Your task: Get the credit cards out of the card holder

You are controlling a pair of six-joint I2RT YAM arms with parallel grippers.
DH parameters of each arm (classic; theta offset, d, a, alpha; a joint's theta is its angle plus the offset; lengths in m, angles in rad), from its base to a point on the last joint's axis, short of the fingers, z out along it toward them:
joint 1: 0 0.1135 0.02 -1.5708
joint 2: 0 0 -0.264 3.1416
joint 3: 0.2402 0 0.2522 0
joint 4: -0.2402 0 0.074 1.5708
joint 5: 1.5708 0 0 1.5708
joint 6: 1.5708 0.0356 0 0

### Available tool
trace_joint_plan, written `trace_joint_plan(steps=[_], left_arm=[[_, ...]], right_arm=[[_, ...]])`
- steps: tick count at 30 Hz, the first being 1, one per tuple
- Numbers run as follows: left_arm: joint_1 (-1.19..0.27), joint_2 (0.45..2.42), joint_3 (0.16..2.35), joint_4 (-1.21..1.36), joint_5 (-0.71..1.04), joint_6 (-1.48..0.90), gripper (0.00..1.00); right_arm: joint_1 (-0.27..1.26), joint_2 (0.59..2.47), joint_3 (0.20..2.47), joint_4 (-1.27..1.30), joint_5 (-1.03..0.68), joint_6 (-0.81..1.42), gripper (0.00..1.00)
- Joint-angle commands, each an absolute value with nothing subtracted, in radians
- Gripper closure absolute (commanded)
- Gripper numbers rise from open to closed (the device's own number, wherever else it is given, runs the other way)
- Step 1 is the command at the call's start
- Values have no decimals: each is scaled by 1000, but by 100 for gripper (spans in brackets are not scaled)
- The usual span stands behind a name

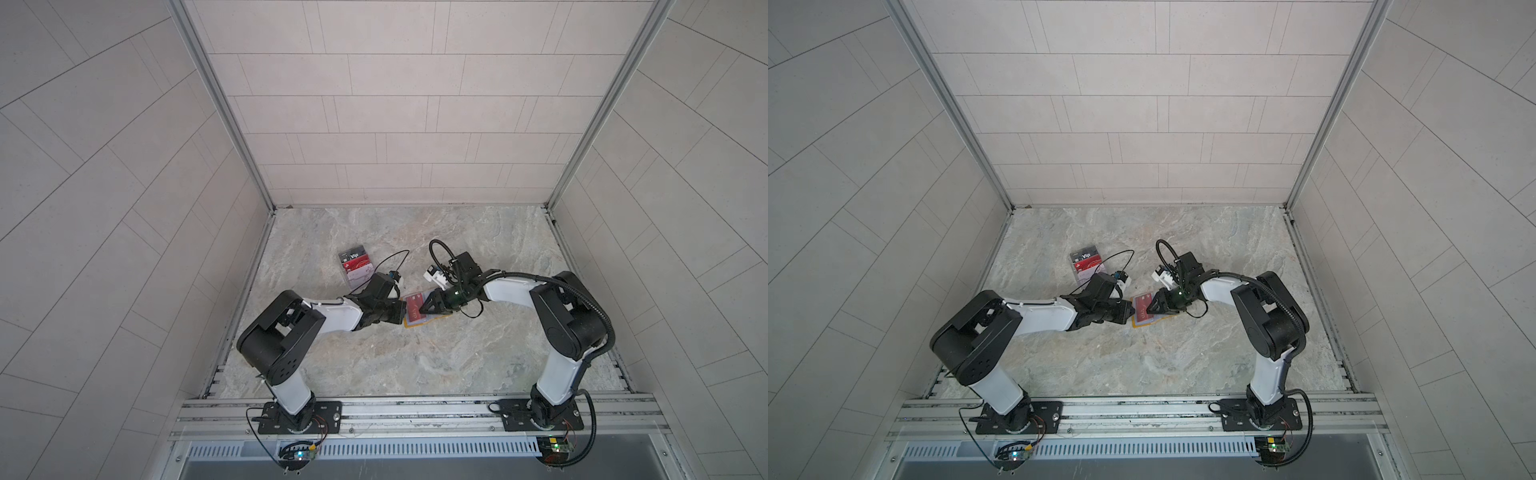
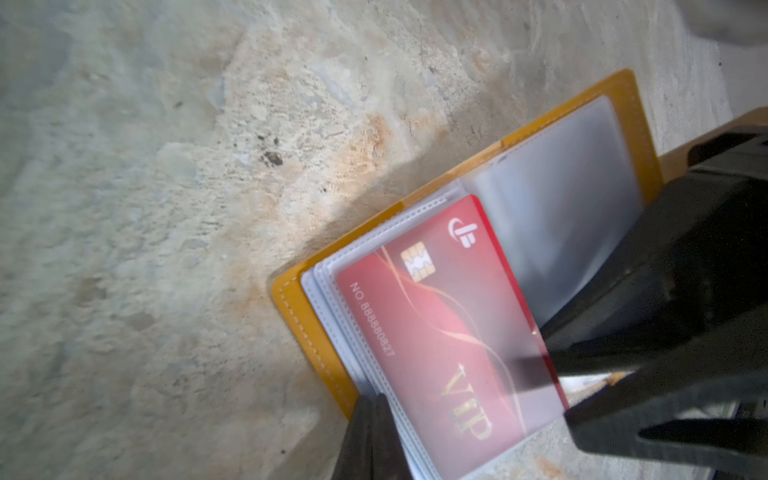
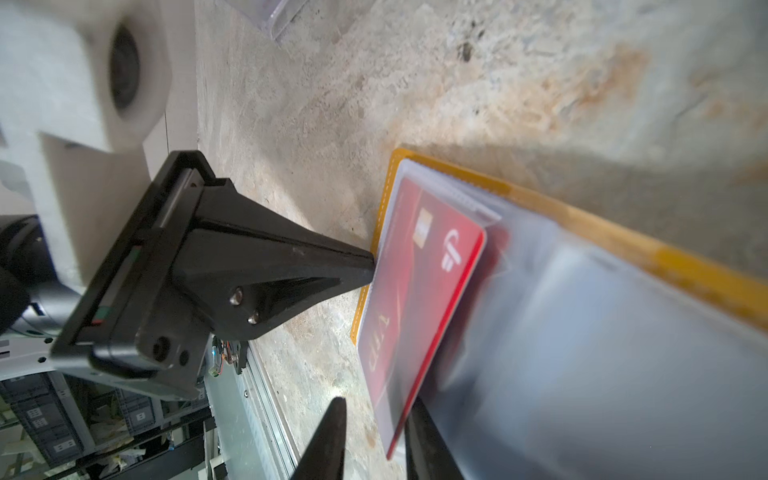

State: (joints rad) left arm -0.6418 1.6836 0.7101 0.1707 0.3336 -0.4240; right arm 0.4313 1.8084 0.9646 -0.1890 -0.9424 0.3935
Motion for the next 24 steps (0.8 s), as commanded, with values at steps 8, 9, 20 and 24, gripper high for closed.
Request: trace_joint_plan(steps=[8, 9, 20, 24], left_arm=[[-646, 1720, 722, 92, 309, -388, 100], [-646, 1721, 723, 93, 309, -387, 100], [-647, 1731, 736, 88, 314, -383, 100], [-646, 1733, 744, 85, 311, -382, 100]], right_arm=[[425, 1805, 1003, -200, -940, 405, 70], [425, 1810, 1002, -188, -940, 414, 71], [439, 1853, 1015, -144, -963, 441, 73], [451, 1865, 1049, -226, -948, 375, 74]])
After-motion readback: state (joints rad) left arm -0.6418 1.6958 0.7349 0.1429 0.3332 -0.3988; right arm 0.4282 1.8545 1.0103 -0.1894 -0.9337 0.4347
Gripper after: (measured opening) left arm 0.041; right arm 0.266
